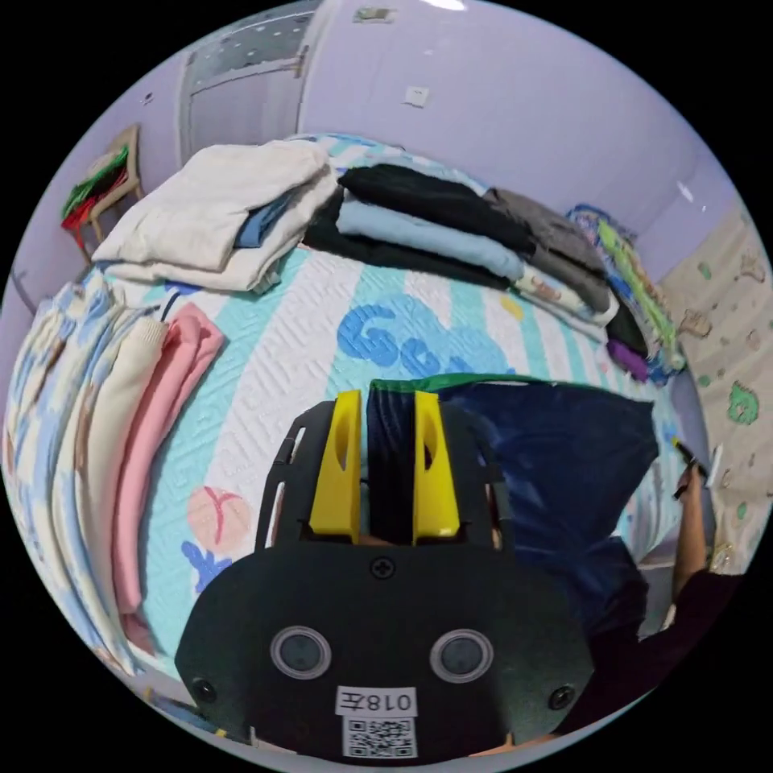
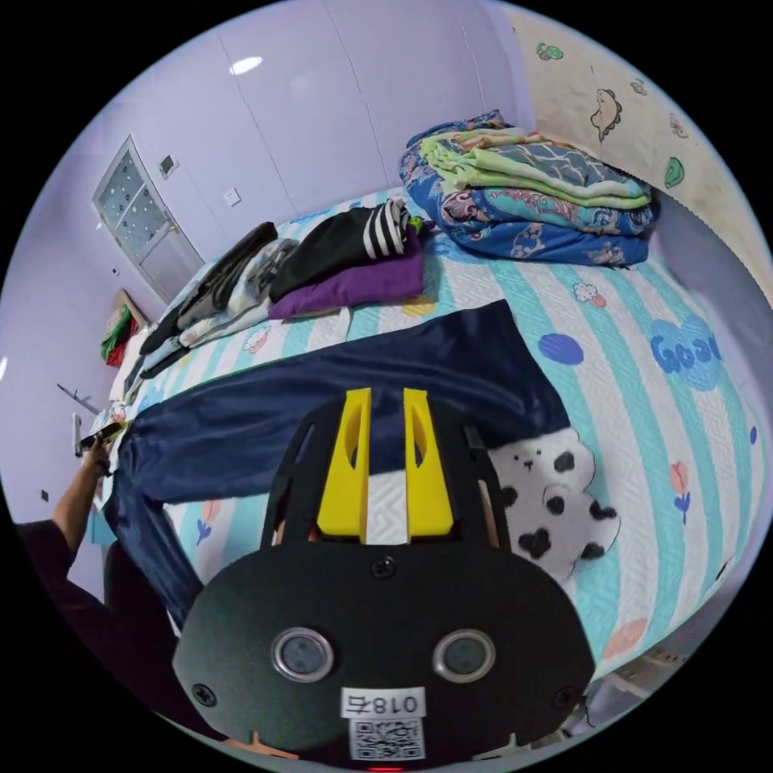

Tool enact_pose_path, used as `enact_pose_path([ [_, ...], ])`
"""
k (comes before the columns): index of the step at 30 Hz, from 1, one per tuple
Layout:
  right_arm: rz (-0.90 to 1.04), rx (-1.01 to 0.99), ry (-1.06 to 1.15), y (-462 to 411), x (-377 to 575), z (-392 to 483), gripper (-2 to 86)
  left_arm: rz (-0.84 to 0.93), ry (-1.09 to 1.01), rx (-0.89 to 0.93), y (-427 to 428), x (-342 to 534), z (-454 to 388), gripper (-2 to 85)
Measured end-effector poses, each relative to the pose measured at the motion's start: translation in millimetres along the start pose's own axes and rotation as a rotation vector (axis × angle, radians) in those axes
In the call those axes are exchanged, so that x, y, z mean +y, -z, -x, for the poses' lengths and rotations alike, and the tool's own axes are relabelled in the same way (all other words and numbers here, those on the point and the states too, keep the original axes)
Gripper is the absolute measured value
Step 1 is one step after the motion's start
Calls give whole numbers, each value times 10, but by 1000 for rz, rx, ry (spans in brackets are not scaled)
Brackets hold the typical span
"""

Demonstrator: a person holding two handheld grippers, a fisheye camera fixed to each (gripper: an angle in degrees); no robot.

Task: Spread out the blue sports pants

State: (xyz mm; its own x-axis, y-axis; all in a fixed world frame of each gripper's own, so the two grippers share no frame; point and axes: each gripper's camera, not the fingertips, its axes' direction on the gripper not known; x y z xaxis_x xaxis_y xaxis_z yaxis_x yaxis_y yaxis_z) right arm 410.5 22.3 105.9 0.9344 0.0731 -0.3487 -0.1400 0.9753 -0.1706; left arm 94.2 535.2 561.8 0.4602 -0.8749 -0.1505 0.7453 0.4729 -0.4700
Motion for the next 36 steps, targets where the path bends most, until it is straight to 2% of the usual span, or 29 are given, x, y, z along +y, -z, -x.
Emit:
enact_pose_path([
  [3,-38,-71,-22,336,670,-121,72,-81,0,66,587,489,69,124],
  [8,-5,-95,-174,756,2115,-407,76,-85,55,135,1309,1785,128,130],
  [11,-23,-129,-328,872,2830,-613,80,-115,176,94,1585,2548,315,130],
  [13,-43,-162,-414,890,3183,-747,81,-152,286,142,1646,2974,549,130],
  [18,-90,-235,-558,807,3835,-1046,80,-67,235,222,1464,3034,559,141],
  [22,-143,-293,-628,711,4235,-1277,76,108,184,163,1216,2875,478,157],
  [28,-148,-317,-670,548,4676,-1615,73,223,183,129,1061,2706,536,157],
  [33,-142,-315,-707,435,4995,-1938,70,247,209,87,1132,2721,624,90],
  [36,-137,-314,-742,369,5181,-2149,69,190,200,194,1337,2777,653,20],
])
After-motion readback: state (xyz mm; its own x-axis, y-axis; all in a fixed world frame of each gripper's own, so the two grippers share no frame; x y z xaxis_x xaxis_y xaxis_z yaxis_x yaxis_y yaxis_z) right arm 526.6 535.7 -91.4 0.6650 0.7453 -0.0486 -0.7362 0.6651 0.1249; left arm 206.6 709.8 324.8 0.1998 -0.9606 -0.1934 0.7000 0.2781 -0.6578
